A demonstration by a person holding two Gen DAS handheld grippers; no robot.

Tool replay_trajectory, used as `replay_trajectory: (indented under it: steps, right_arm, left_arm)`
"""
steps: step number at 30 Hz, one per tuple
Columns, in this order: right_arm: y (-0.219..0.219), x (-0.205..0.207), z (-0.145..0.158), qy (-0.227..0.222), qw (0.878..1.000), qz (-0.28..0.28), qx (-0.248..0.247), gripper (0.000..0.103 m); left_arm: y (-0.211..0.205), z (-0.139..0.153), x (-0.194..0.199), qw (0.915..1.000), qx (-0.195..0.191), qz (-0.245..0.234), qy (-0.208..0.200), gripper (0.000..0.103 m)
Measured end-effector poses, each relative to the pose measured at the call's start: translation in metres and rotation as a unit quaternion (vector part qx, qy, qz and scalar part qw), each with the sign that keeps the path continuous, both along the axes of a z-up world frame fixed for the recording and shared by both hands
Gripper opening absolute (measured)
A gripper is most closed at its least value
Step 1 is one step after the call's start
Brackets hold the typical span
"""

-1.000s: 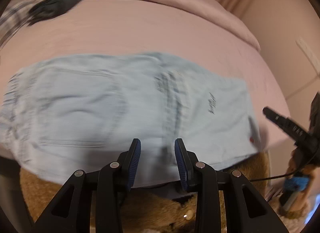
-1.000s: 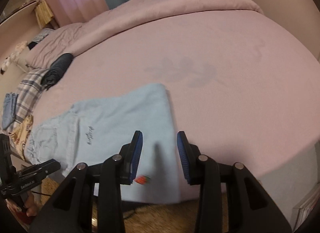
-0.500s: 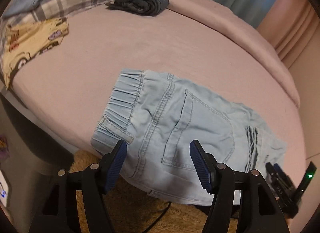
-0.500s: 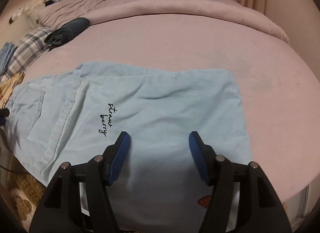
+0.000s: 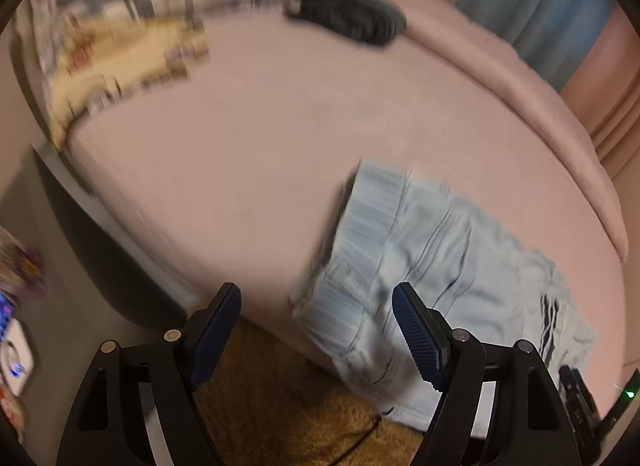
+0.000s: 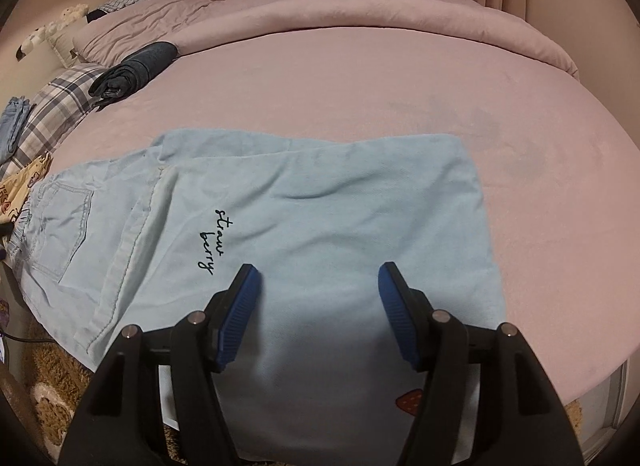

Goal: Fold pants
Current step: 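Grasp the elastic waistband with the left gripper and fold it onto the leg hems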

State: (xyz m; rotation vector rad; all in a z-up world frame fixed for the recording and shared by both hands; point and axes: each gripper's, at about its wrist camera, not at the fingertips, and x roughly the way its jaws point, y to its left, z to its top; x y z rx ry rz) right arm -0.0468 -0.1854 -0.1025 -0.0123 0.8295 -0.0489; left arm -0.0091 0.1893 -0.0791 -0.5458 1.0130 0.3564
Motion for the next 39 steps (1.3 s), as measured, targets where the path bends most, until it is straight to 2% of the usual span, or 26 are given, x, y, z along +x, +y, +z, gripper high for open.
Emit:
replay_trajectory:
  steps: [4, 5, 6, 11, 13, 14, 15, 17, 22, 25, 30, 34, 36, 39]
  right_arm:
    - [0.0, 0.0, 0.0, -0.001, 1.0, -0.001, 0.0, 0.063]
    - [0.0, 0.0, 0.0, -0.001, 1.0, -0.001, -0.001, 0.063]
    - [0.001, 0.0, -0.001, -0.001, 1.0, -0.001, -0.001, 0.063]
    - [0.002, -0.001, -0.002, -0.003, 1.0, -0.002, 0.0, 0.063]
    - [0.003, -0.001, -0.002, -0.003, 1.0, -0.004, 0.0, 0.063]
    - [0.004, -0.001, -0.002, -0.003, 1.0, -0.004, 0.0, 0.063]
    - [0.003, 0.0, -0.002, -0.002, 1.0, -0.004, 0.001, 0.063]
    - [0.003, -0.001, -0.001, -0.002, 1.0, -0.004, 0.001, 0.063]
    - [0.001, -0.001, 0.001, 0.003, 1.0, -0.005, 0.008, 0.063]
    - [0.001, -0.001, 0.002, 0.006, 1.0, -0.007, 0.015, 0.063]
    - [0.0, -0.003, 0.002, 0.003, 1.0, -0.005, 0.02, 0.063]
    - [-0.005, -0.007, 0.004, -0.001, 0.999, -0.004, 0.042, 0.063]
    - [-0.011, -0.011, 0.006, -0.003, 0.998, -0.004, 0.063, 0.063]
    - [-0.026, -0.021, 0.01, -0.009, 0.994, -0.011, 0.105, 0.061]
  left_arm:
    - [0.002, -0.026, 0.009, 0.9971, -0.067, -0.035, -0.003, 0.078]
    - [0.003, -0.033, 0.012, 0.995, -0.092, -0.038, -0.006, 0.078]
    - [0.004, -0.036, 0.012, 0.995, -0.096, -0.026, -0.009, 0.079]
    - [-0.013, -0.03, 0.013, 0.9987, -0.048, -0.015, -0.002, 0.074]
    - [-0.02, -0.025, 0.009, 0.9991, -0.038, -0.016, -0.01, 0.064]
    - [-0.023, -0.023, 0.006, 0.999, -0.039, -0.015, -0.014, 0.052]
    - [-0.024, -0.021, 0.004, 0.9987, -0.045, -0.017, -0.018, 0.045]
    - [-0.02, -0.018, 0.001, 0.9976, -0.064, -0.013, -0.025, 0.038]
    - [-0.033, 0.018, -0.016, 0.9941, -0.044, -0.035, -0.093, 0.029]
    - [-0.048, 0.049, -0.013, 0.9854, -0.054, -0.065, -0.148, 0.028]
    - [-0.1, 0.093, -0.007, 0.9619, -0.056, -0.155, -0.218, 0.026]
    - [-0.157, 0.108, 0.013, 0.9428, -0.045, -0.236, -0.231, 0.024]
    - [-0.18, 0.107, 0.022, 0.9368, -0.038, -0.264, -0.226, 0.024]
    - [-0.22, 0.09, 0.042, 0.9278, -0.034, -0.315, -0.198, 0.024]
